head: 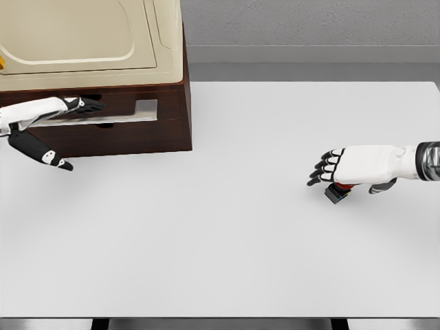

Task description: Open the cabinet drawer with left arm, and place a switch into the drawer with right arm

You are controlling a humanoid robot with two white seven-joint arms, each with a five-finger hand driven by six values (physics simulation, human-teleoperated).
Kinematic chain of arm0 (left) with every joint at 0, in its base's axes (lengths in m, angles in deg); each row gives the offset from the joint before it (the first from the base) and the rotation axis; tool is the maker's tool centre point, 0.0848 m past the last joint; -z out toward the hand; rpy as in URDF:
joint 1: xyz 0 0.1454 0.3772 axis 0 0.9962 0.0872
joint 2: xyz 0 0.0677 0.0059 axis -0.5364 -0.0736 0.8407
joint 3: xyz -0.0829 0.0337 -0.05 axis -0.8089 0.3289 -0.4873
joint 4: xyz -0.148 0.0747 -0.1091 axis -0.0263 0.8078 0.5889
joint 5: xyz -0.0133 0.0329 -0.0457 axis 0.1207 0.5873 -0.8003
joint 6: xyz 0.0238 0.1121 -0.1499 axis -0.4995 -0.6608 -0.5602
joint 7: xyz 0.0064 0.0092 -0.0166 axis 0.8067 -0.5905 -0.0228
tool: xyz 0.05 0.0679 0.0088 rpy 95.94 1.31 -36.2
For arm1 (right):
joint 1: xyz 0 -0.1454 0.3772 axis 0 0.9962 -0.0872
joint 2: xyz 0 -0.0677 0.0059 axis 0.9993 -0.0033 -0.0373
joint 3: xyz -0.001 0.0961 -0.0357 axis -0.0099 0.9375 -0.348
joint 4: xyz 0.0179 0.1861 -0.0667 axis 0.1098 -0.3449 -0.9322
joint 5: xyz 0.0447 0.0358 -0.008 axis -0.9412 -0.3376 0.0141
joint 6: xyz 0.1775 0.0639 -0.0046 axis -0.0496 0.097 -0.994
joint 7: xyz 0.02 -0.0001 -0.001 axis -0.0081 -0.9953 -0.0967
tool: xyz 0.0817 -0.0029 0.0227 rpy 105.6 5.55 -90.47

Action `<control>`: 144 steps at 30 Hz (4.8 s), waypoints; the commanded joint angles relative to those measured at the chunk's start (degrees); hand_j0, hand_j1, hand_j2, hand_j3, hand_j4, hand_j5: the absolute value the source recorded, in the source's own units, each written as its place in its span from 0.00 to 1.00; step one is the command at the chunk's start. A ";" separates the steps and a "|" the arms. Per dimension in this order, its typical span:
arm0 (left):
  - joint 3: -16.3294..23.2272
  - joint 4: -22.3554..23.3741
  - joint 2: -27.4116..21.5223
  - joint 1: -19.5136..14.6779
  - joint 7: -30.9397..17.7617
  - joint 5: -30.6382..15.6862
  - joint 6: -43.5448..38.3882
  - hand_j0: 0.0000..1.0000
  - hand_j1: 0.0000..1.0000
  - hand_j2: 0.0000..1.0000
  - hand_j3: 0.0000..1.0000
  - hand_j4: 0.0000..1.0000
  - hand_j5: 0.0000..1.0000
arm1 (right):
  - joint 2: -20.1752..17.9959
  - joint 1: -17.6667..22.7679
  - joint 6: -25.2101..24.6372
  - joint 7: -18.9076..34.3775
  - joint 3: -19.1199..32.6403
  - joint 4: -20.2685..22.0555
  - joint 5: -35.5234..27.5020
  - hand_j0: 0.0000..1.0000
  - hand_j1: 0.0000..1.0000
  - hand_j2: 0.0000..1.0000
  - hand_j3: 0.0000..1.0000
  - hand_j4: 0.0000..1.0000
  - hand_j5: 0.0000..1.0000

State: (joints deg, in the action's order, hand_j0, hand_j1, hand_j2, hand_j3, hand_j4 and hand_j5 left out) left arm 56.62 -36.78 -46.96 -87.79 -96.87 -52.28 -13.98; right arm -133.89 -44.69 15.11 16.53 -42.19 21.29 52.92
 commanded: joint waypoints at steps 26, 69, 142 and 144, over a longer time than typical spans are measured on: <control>3.78 -2.90 -4.49 0.44 0.01 -1.77 6.32 1.00 1.00 1.00 1.00 1.00 1.00 | 0.99 -0.09 -0.12 -0.02 -0.59 -2.50 0.42 0.99 0.99 0.99 0.99 0.99 0.99; 13.88 -3.26 -16.01 0.62 0.01 -9.86 27.68 1.00 1.00 1.00 1.00 1.00 1.00 | 0.99 -0.09 -0.12 -0.02 -0.67 -1.97 -0.02 0.78 0.78 0.78 0.78 0.78 0.78; 5.71 0.70 -23.66 -1.49 0.01 -27.61 31.99 1.00 1.00 1.00 1.00 1.00 1.00 | 9.78 -7.21 -0.12 -0.02 3.81 -2.68 -1.60 0.38 0.38 0.38 0.38 0.38 0.38; 5.71 0.70 -23.66 -1.49 0.01 -27.61 31.99 1.00 1.00 1.00 1.00 1.00 1.00 | 10.57 -7.38 -0.12 -0.02 3.72 -2.68 -1.60 0.38 0.38 0.38 0.38 0.38 0.38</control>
State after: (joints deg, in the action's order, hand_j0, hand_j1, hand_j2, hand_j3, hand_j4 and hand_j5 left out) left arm 62.43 -36.09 -70.52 -89.29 -96.88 -79.44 18.12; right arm -124.26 -52.33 15.14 16.54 -38.43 18.62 51.59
